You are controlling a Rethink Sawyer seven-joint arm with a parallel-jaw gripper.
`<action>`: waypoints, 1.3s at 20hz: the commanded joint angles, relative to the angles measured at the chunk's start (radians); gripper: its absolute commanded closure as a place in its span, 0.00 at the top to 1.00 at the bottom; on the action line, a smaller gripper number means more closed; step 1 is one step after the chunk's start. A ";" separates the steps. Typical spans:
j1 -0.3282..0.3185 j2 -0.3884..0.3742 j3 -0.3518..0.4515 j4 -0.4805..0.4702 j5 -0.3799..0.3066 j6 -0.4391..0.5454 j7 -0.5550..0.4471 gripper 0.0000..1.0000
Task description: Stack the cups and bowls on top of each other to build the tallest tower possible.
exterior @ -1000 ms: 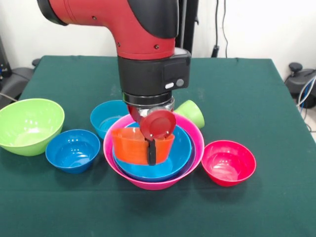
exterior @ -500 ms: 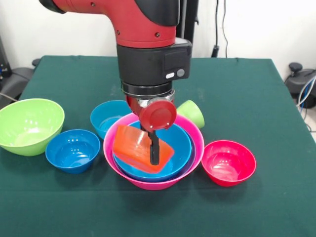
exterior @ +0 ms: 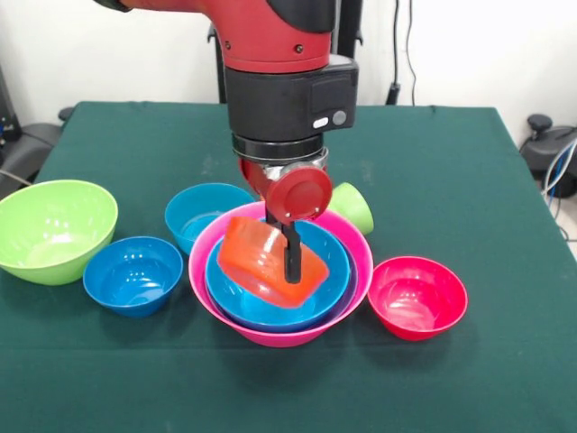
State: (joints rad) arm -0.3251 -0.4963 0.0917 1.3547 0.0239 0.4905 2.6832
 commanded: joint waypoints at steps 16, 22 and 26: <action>-0.013 -0.044 0.112 0.244 -0.015 0.046 -0.059 1.00; -0.020 -0.062 0.111 0.265 -0.018 0.057 -0.069 1.00; 0.007 -0.078 0.048 0.209 -0.063 0.085 -0.083 1.00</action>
State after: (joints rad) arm -0.3340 -0.5604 0.0986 1.5281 0.0239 0.4901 2.6832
